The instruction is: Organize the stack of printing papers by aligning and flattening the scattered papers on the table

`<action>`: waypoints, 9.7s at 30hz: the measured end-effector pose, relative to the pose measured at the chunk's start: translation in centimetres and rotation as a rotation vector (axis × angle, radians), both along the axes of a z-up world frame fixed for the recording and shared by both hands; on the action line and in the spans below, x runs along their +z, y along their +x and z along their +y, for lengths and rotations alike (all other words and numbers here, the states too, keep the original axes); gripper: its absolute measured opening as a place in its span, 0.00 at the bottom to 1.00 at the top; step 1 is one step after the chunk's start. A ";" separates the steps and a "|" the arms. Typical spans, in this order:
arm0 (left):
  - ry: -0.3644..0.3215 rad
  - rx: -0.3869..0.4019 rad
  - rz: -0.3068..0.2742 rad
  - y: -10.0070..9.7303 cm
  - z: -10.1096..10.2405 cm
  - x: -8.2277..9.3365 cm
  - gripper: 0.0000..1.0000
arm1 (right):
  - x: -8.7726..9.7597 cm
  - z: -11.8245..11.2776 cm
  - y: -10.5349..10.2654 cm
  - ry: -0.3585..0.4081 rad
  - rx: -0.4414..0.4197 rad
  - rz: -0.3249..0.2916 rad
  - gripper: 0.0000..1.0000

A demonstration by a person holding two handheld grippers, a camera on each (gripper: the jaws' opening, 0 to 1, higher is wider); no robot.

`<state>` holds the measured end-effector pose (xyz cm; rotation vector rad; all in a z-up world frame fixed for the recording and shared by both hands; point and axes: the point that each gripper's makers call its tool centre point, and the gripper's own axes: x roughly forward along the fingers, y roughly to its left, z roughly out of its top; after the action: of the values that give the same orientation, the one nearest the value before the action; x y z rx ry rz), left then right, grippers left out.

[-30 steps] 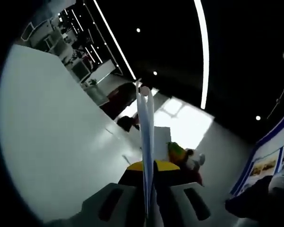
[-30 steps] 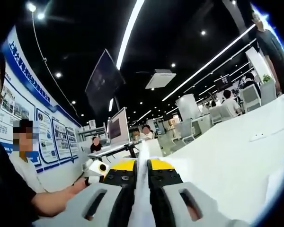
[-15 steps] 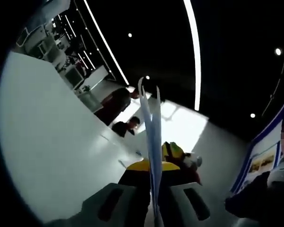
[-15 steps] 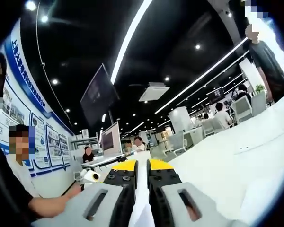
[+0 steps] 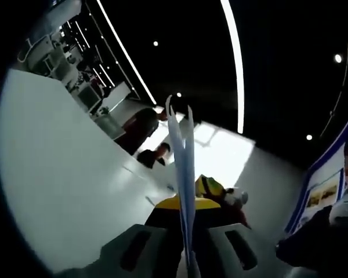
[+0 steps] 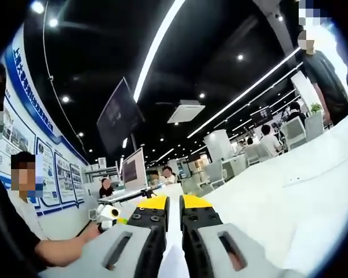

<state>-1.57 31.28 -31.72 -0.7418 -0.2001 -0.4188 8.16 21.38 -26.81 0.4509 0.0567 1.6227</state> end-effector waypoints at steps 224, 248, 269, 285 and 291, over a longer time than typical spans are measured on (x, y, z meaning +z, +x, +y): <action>0.133 0.028 0.016 -0.7 -1.0 -0.3 0.06 | -7.9 -19.1 7.7 -0.534 -0.396 -0.228 0.59; 0.135 0.028 0.017 -0.6 -0.7 -0.4 0.06 | -7.6 -19.1 9.7 -0.551 -0.438 -0.216 0.63; 0.137 0.028 0.020 -0.6 -0.7 -0.4 0.06 | -7.3 -19.1 12.2 -0.567 -0.462 -0.214 0.66; 0.139 0.027 0.022 -0.6 -0.5 -0.5 0.06 | -7.7 -19.1 12.9 -0.576 -0.477 -0.197 0.67; 0.139 0.027 0.022 -0.6 -0.5 -0.5 0.06 | -7.9 -19.0 13.1 -0.589 -0.481 -0.201 0.67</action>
<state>-2.14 30.79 -32.21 -0.6060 -0.1585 -0.3947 21.28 2.34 -34.75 -0.1497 0.2478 1.0984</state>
